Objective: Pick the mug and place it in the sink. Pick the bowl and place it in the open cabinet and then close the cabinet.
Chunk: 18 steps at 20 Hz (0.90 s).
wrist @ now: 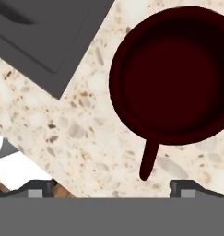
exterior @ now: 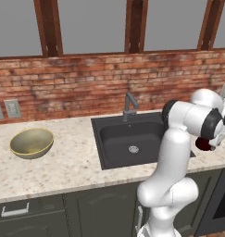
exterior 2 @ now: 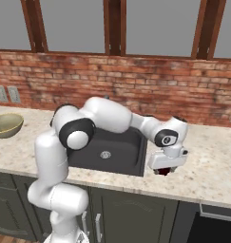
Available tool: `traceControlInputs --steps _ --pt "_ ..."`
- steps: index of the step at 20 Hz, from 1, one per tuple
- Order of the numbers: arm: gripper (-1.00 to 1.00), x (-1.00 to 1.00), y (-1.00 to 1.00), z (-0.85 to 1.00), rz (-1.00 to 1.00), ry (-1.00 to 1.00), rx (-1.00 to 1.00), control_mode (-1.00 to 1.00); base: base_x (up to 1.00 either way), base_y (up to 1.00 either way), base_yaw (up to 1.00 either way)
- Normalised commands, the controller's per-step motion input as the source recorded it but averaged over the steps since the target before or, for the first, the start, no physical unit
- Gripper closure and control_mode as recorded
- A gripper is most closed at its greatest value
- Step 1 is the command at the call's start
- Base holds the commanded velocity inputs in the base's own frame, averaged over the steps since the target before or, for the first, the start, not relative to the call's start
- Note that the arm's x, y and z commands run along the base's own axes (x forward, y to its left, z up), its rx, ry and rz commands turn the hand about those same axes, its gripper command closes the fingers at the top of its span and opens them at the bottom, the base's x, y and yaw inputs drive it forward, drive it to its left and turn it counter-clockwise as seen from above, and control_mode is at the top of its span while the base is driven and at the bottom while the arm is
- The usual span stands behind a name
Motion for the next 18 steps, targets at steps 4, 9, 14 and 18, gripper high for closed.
traceControlInputs --steps 4,9,14,18 --pt "-1.0 0.16 -0.07 -0.17 0.01 -0.06 0.03 -1.0 0.0 0.0 0.0" --pt "-1.0 0.15 -0.12 -0.19 0.0 -0.04 0.03 -1.0 0.0 0.0 0.0" --pt "-1.0 0.17 -0.09 -0.22 0.0 -0.04 0.02 -1.0 0.0 0.0 0.0" --pt "-1.0 0.18 -0.09 -0.2 0.0 -0.04 0.01 -1.0 0.0 0.0 0.0"
